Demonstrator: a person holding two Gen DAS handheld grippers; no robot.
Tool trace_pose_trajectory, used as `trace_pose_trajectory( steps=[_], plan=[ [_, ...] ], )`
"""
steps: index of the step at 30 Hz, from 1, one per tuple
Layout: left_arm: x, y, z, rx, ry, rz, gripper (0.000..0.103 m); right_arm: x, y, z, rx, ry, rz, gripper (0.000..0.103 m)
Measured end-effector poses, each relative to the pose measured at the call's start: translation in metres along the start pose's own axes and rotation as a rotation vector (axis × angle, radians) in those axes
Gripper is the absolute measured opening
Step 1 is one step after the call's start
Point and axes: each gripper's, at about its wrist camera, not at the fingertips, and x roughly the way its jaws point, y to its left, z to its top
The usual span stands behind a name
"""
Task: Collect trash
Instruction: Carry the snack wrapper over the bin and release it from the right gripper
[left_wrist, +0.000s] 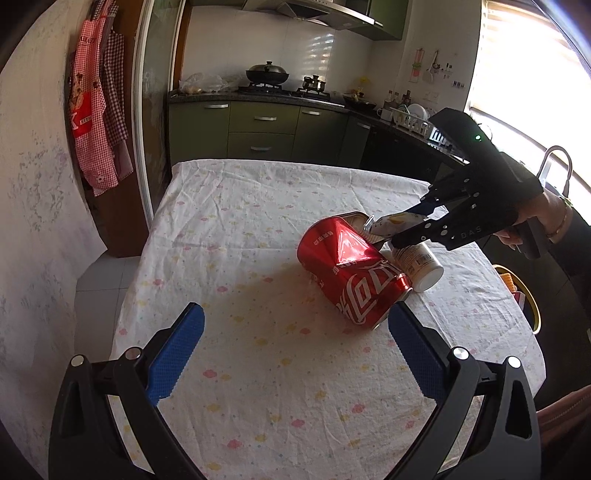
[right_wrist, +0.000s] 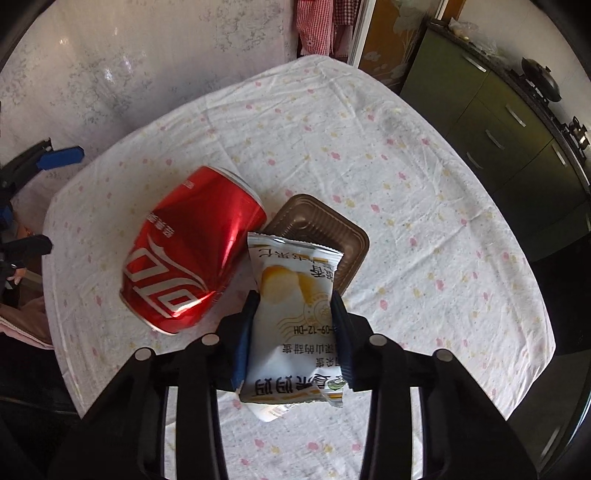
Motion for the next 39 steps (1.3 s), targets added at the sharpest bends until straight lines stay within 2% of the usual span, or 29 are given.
trace_pose_trajectory(
  steps=[6, 9, 14, 17, 22, 28, 35, 36, 38, 39],
  plan=[
    [-0.004, -0.005, -0.002, 0.011, -0.009, -0.001, 0.098, -0.032, 0.002, -0.012, 0.059, -0.09, -0.007, 0.037],
    [-0.005, -0.01, -0.003, 0.017, -0.007, -0.007, 0.098, -0.055, 0.006, -0.026, 0.084, -0.138, -0.041, 0.037],
    [-0.007, -0.02, -0.004, 0.032, -0.007, -0.032, 0.098, -0.099, 0.008, -0.071, 0.16, -0.207, -0.12, 0.037],
    [-0.008, -0.031, -0.005, 0.053, -0.006, -0.045, 0.098, -0.121, -0.003, -0.116, 0.257, -0.226, -0.201, 0.037],
    [-0.007, -0.049, -0.004, 0.076, -0.002, -0.066, 0.098, -0.137, -0.031, -0.199, 0.459, -0.205, -0.344, 0.037],
    [-0.005, -0.077, -0.002, 0.121, 0.009, -0.09, 0.098, -0.131, -0.066, -0.301, 0.723, -0.132, -0.512, 0.037],
    [-0.004, -0.11, -0.001, 0.19, 0.021, -0.103, 0.098, -0.103, -0.087, -0.374, 0.904, -0.06, -0.633, 0.038],
    [-0.004, -0.113, 0.0, 0.195, 0.022, -0.105, 0.098, -0.1, -0.089, -0.381, 0.921, -0.053, -0.642, 0.04],
    [-0.003, -0.115, 0.0, 0.197, 0.025, -0.112, 0.098, -0.095, -0.096, -0.39, 0.951, -0.056, -0.643, 0.058],
    [-0.003, -0.116, 0.001, 0.196, 0.027, -0.114, 0.098, -0.095, -0.097, -0.395, 0.964, -0.06, -0.652, 0.058]
  ],
)
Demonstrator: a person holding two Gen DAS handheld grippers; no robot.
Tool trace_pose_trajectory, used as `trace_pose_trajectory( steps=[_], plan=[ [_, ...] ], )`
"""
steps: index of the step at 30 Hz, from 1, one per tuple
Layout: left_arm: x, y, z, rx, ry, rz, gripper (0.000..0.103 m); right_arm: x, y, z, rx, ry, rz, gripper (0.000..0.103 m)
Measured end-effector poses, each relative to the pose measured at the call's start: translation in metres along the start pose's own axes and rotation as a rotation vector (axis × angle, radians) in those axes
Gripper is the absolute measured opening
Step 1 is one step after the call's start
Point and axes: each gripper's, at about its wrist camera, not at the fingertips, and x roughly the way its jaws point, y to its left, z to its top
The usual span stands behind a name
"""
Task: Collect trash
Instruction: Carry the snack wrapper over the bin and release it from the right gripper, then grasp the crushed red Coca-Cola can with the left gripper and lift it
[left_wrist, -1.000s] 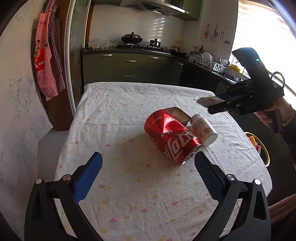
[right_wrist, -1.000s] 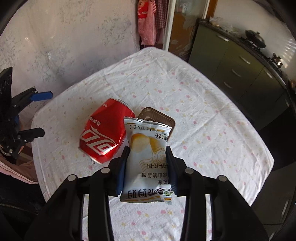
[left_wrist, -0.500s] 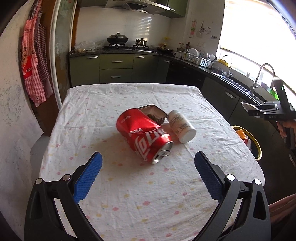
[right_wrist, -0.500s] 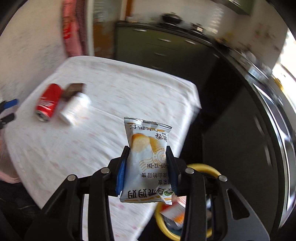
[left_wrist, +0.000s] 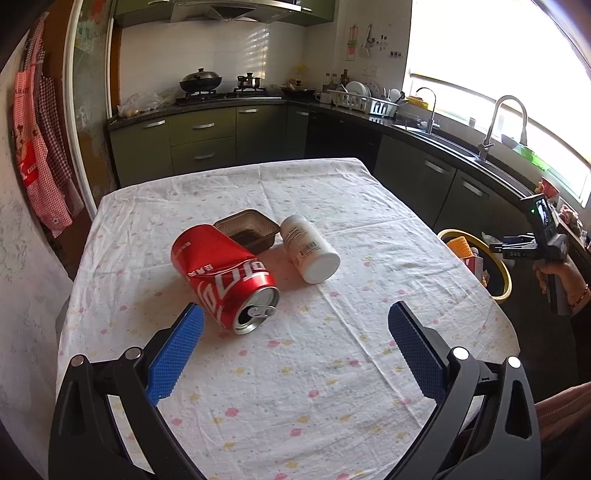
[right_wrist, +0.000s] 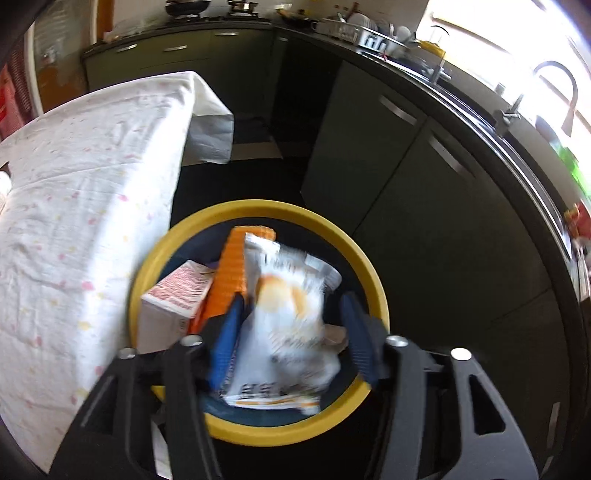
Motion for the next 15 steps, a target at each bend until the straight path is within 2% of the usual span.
trace_pose_trajectory(
  steps=[2, 7, 10, 15],
  plan=[
    [0.001, -0.001, 0.0, 0.0, 0.005, -0.001, 0.098, 0.0, -0.006, 0.001, 0.028, -0.014, -0.014, 0.059],
    [0.004, -0.003, 0.0, 0.002, 0.013, 0.014, 0.098, -0.023, -0.006, -0.001, 0.085, -0.071, 0.022, 0.063],
    [0.006, 0.0, 0.001, -0.004, 0.016, 0.025, 0.098, -0.051, 0.014, -0.007, 0.078, -0.13, 0.083, 0.069],
    [0.015, 0.012, 0.002, -0.048, 0.052, 0.074, 0.098, -0.085, 0.051, -0.027, 0.038, -0.192, 0.184, 0.071]
  ],
)
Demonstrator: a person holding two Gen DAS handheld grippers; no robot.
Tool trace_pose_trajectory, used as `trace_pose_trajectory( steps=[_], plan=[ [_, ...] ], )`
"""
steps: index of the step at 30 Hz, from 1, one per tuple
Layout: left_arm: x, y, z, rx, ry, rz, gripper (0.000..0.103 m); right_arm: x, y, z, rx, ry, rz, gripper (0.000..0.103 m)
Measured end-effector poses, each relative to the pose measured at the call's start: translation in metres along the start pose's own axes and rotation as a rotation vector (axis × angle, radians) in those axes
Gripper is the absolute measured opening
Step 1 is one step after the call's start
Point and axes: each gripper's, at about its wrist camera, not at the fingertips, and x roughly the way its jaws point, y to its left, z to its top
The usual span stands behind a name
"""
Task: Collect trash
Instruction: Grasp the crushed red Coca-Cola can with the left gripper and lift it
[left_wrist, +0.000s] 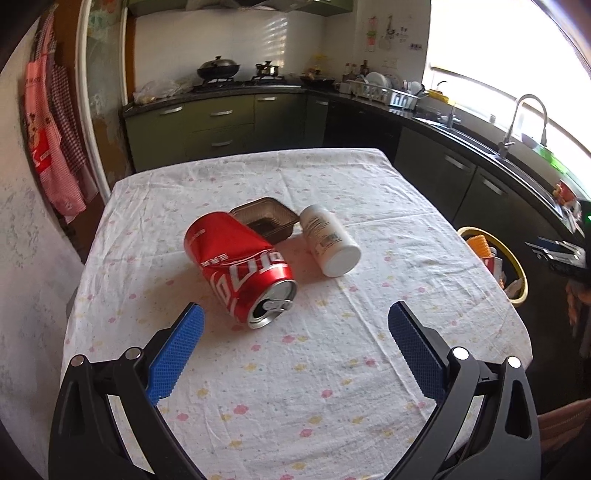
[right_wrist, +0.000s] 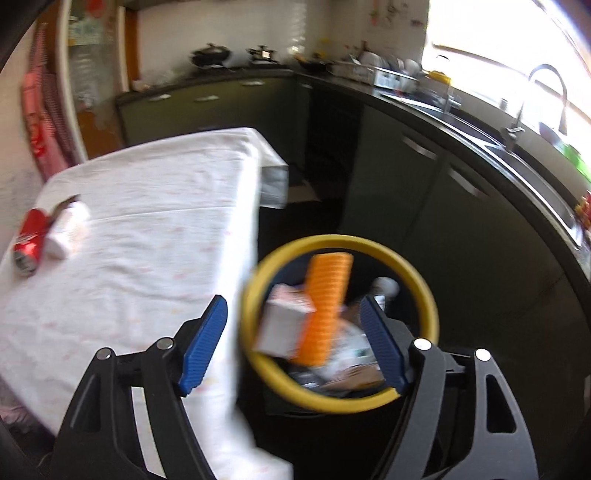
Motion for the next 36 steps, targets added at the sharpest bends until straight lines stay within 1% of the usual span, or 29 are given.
trace_pose_trajectory(
  steps=[4, 8, 10, 11, 12, 15, 17, 18, 19, 24, 27, 31, 35, 36],
  plan=[
    [0.015, 0.018, 0.008, -0.086, 0.049, 0.025, 0.098, -0.007, 0.029, -0.009, -0.012, -0.011, 0.096, 0.073],
    [0.035, 0.034, 0.025, -0.163, 0.104, 0.06, 0.098, -0.001, 0.045, -0.011, -0.036, -0.001, 0.142, 0.074],
    [0.046, 0.039, 0.035, -0.188, 0.125, 0.097, 0.098, 0.003, 0.049, -0.009, -0.041, 0.005, 0.16, 0.074],
    [0.055, 0.043, 0.04, -0.204, 0.151, 0.124, 0.098, 0.005, 0.052, -0.009, -0.044, 0.007, 0.171, 0.075],
    [0.062, 0.045, 0.043, -0.217, 0.166, 0.133, 0.098, 0.006, 0.054, -0.008, -0.045, 0.006, 0.18, 0.075],
    [0.086, 0.057, 0.052, -0.284, 0.24, 0.114, 0.098, 0.013, 0.057, -0.008, -0.046, 0.014, 0.208, 0.077],
    [0.103, 0.066, 0.053, -0.352, 0.316, 0.089, 0.098, 0.018, 0.058, -0.008, -0.045, 0.017, 0.225, 0.078],
    [0.11, 0.07, 0.055, -0.376, 0.342, 0.075, 0.098, 0.02, 0.059, -0.008, -0.046, 0.02, 0.233, 0.078],
    [0.114, 0.071, 0.057, -0.393, 0.358, 0.085, 0.098, 0.022, 0.061, -0.009, -0.048, 0.023, 0.239, 0.078],
    [0.125, 0.075, 0.069, -0.419, 0.394, 0.14, 0.098, 0.035, 0.064, -0.01, -0.047, 0.042, 0.281, 0.079],
    [0.13, 0.071, 0.073, -0.414, 0.423, 0.138, 0.098, 0.041, 0.067, -0.009, -0.045, 0.047, 0.303, 0.079],
    [0.142, 0.064, 0.07, -0.421, 0.482, 0.131, 0.098, 0.043, 0.069, -0.008, -0.053, 0.047, 0.323, 0.079],
    [0.152, 0.059, 0.066, -0.407, 0.514, 0.144, 0.098, 0.04, 0.069, -0.006, -0.061, 0.04, 0.329, 0.08],
    [0.153, 0.059, 0.065, -0.406, 0.519, 0.15, 0.096, 0.039, 0.069, -0.005, -0.061, 0.038, 0.331, 0.08]
  ],
)
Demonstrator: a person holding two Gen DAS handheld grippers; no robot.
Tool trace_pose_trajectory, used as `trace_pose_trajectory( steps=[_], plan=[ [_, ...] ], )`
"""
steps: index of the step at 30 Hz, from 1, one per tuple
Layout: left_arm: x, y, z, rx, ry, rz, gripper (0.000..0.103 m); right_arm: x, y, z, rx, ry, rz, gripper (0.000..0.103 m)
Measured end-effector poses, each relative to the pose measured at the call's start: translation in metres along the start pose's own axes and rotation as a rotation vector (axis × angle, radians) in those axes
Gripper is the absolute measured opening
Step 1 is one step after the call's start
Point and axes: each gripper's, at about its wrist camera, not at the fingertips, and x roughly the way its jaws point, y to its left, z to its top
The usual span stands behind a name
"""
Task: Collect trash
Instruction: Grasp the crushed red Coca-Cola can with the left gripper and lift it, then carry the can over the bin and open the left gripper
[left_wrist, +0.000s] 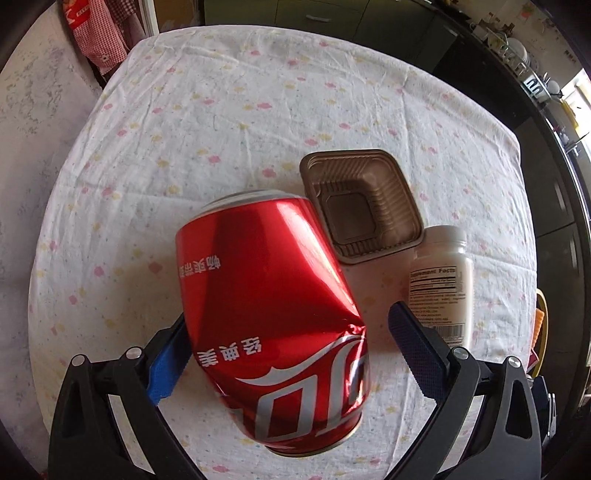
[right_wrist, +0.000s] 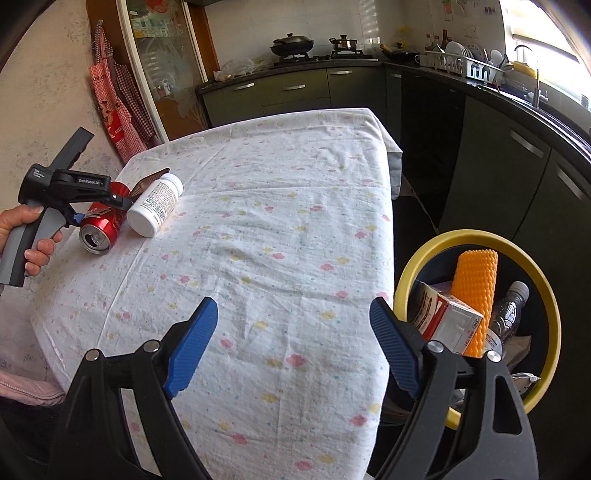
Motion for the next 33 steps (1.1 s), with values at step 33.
trace_pose_trajectory(
  steps=[33],
  plan=[
    [-0.089, 0.005, -0.058, 0.309, -0.234, 0.067, 0.073, -0.003, 0.023, -0.001, -0.009, 0.015, 0.03, 0.08]
  ],
)
